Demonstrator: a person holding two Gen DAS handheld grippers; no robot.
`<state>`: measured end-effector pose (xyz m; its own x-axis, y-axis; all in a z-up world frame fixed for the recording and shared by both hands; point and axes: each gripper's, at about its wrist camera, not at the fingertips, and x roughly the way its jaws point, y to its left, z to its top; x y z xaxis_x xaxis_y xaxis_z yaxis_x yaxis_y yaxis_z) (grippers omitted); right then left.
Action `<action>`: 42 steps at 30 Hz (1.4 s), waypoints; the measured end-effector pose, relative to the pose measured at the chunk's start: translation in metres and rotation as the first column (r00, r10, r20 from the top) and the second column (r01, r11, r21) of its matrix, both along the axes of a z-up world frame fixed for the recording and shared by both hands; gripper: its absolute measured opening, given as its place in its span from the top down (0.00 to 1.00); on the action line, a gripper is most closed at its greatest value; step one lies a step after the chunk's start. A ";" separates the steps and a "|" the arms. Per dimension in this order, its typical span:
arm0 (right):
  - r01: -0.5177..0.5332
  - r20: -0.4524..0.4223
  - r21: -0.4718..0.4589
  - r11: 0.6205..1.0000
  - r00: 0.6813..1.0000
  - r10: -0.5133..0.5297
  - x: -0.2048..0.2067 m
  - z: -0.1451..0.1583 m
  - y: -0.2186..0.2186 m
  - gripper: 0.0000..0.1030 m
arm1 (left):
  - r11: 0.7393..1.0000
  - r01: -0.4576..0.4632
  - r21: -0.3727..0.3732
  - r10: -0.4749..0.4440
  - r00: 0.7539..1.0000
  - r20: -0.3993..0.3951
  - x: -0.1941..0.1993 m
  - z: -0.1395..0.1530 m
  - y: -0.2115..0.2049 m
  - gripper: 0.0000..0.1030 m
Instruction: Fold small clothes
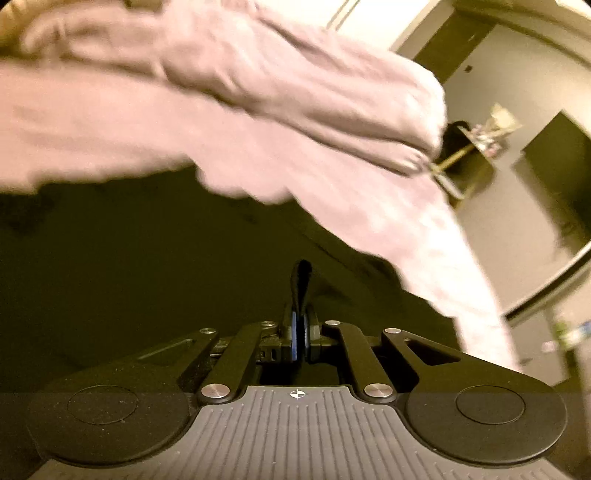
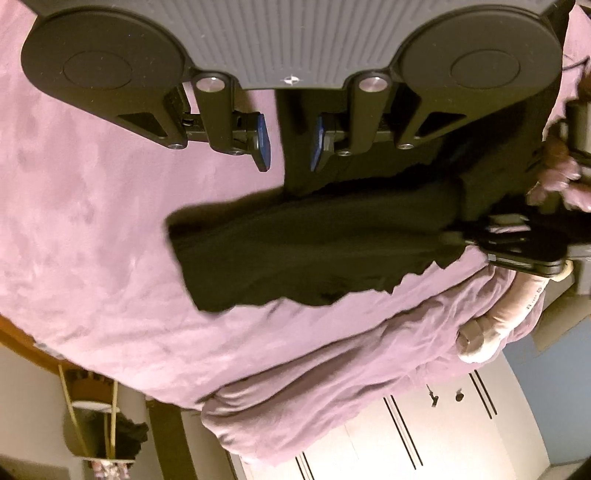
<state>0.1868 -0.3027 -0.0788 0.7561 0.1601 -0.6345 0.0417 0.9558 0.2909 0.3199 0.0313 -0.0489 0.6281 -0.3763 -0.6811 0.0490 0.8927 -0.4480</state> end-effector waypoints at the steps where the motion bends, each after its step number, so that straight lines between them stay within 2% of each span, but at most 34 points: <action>1: -0.001 0.005 -0.008 1.000 1.000 0.001 0.004 0.001 0.002 0.78 | 0.997 -0.024 0.067 0.023 1.000 0.010 0.001 0.001 0.011 0.95; 3: -0.005 0.007 -0.004 1.000 1.000 0.005 0.012 0.001 0.005 0.78 | 0.980 -0.068 0.186 0.066 0.998 0.018 0.002 -0.002 0.031 0.95; 5: -0.004 0.002 0.012 1.000 1.000 0.004 0.021 -0.001 0.009 0.78 | 0.958 -0.097 0.269 0.097 0.995 0.012 0.002 -0.010 0.046 0.95; 8: 0.005 -0.021 0.059 0.998 1.000 -0.004 0.034 -0.005 0.010 0.78 | 0.929 -0.133 0.346 0.135 0.991 0.019 -0.001 -0.023 0.061 0.95; 9: 0.008 -0.029 0.070 0.998 1.000 -0.006 0.038 -0.007 0.011 0.78 | 0.927 -0.139 0.348 0.142 0.990 0.018 -0.004 -0.027 0.069 0.95; 12: 0.011 -0.050 0.130 0.991 0.999 -0.004 0.050 -0.013 0.010 0.76 | 0.951 -0.155 0.267 0.163 0.987 -0.007 -0.003 -0.035 0.082 0.95; 14: 0.019 -0.064 0.210 0.978 0.998 -0.006 0.058 -0.019 0.006 0.73 | 0.961 -0.166 0.223 0.175 0.984 -0.020 -0.001 -0.038 0.086 0.95; 17: 0.056 -0.066 0.369 0.928 0.997 -0.034 0.069 -0.030 0.000 0.67 | 0.969 -0.178 0.169 0.185 0.982 -0.027 0.000 -0.036 0.089 0.95; 20: 0.095 -0.038 0.484 0.870 0.995 -0.088 0.075 -0.036 -0.006 0.62 | 0.976 -0.196 0.098 0.200 0.980 -0.026 0.000 -0.027 0.101 0.95; 21: 0.107 -0.030 0.515 0.851 0.994 -0.107 0.076 -0.037 -0.007 0.54 | 0.977 -0.200 0.076 0.202 0.979 -0.026 0.001 -0.024 0.105 0.95; 22: 0.122 -0.021 0.537 0.835 0.991 -0.131 0.076 -0.037 -0.009 0.41 | 0.978 -0.203 0.048 0.205 0.978 -0.027 0.001 -0.021 0.110 0.95; 24: 0.140 -0.005 0.557 0.818 0.986 -0.165 0.078 -0.038 -0.008 0.32 | 0.979 -0.202 0.021 0.203 0.979 -0.032 0.004 -0.017 0.115 0.95; 26: 0.168 -0.031 0.582 0.796 0.982 -0.185 0.084 -0.044 -0.008 0.32 | 0.981 -0.193 0.011 0.194 0.980 -0.035 0.006 -0.016 0.117 0.95; 27: 0.184 -0.046 0.600 0.778 0.980 -0.196 0.088 -0.048 -0.008 0.35 | 0.981 -0.192 0.004 0.192 0.980 -0.047 0.008 -0.015 0.118 0.95; 28: 0.205 -0.059 0.617 0.760 0.975 -0.215 0.091 -0.052 -0.008 0.50 | 0.981 -0.195 -0.009 0.194 0.979 -0.060 0.009 -0.016 0.120 0.95; 29: 0.227 -0.078 0.622 0.749 0.970 -0.229 0.094 -0.055 -0.008 0.59 | 0.980 -0.197 -0.018 0.196 0.978 -0.068 0.010 -0.016 0.121 0.95; 30: 0.248 -0.102 0.622 0.743 0.966 -0.238 0.098 -0.057 -0.008 0.74 | 0.980 -0.198 -0.019 0.196 0.978 -0.071 0.011 -0.016 0.122 0.95; 31: 0.261 -0.115 0.617 0.742 0.963 -0.243 0.102 -0.059 -0.009 0.89 | 0.981 -0.195 -0.015 0.194 0.979 -0.069 0.012 -0.015 0.122 0.95; 32: 0.267 -0.121 0.596 0.757 0.962 -0.244 0.106 -0.059 -0.009 0.96 | 0.982 -0.188 -0.009 0.187 0.980 -0.065 0.013 -0.015 0.121 0.95; 33: 0.266 -0.107 0.548 0.793 0.963 -0.249 0.108 -0.055 -0.009 0.97 | 0.984 -0.181 -0.002 0.180 0.982 -0.061 0.013 -0.014 0.120 0.95; 35: 0.264 -0.027 0.426 0.865 0.960 -0.280 0.105 -0.044 -0.010 0.97 | 0.987 -0.159 0.006 0.159 0.985 -0.064 0.015 -0.015 0.113 0.95; 37: 0.291 0.044 0.285 0.913 0.948 -0.316 0.098 -0.034 -0.009 0.98 | 0.992 -0.126 0.010 0.127 0.990 -0.066 0.018 -0.018 0.105 0.95; 40: 0.292 0.031 0.174 0.941 0.953 -0.302 0.099 -0.039 -0.003 0.98 | 0.991 -0.101 0.085 0.108 0.991 -0.083 0.024 -0.026 0.092 0.95; 42: 0.270 -0.011 0.172 0.947 0.962 -0.273 0.100 -0.046 0.000 0.97 | 0.988 -0.087 0.131 0.099 0.991 -0.085 0.025 -0.028 0.091 0.95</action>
<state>0.2871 -0.3028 -0.1250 0.7939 0.0526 -0.6058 0.2880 0.8449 0.4508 0.3448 0.1218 -0.0772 0.5896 -0.2262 -0.7754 -0.0724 0.9413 -0.3296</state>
